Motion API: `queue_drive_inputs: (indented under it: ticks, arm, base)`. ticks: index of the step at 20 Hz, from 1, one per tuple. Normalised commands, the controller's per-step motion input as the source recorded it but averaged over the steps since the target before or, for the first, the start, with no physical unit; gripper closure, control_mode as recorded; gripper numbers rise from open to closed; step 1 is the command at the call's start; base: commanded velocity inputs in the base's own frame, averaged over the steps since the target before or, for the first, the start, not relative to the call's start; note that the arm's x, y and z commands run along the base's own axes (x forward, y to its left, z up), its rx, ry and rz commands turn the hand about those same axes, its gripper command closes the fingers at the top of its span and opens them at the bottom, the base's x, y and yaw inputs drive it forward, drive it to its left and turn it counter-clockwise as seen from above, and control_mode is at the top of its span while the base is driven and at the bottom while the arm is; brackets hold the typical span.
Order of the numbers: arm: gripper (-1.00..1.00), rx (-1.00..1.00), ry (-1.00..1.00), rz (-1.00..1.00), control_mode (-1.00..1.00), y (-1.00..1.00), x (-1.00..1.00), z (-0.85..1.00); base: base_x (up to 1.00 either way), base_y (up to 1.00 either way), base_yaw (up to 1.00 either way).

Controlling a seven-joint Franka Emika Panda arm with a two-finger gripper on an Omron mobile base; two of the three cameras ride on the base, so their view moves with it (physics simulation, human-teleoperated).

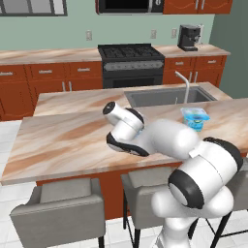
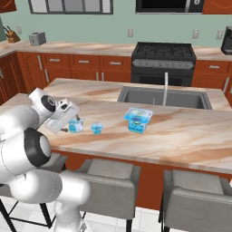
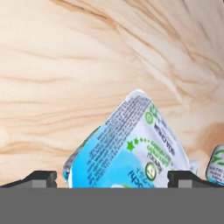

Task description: Stack the yogurt containers by placing the smaller containers on top of the larger containers.

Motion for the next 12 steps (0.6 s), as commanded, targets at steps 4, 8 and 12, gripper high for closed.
queue_drive_inputs:
  ticks: [4,8,12]
  arm:
    - [-1.0,0.0,0.0,0.0,-1.0,0.0,0.11,-0.07]
    - [-1.0,0.0,0.0,0.0,-1.0,0.0,0.01,-0.07]
    - [-1.0,0.0,0.0,0.0,-1.0,0.0,0.0,-0.06]
  base:
    - [0.0,0.0,0.0]
    - [0.0,0.0,0.0]
    - [0.0,0.0,0.0]
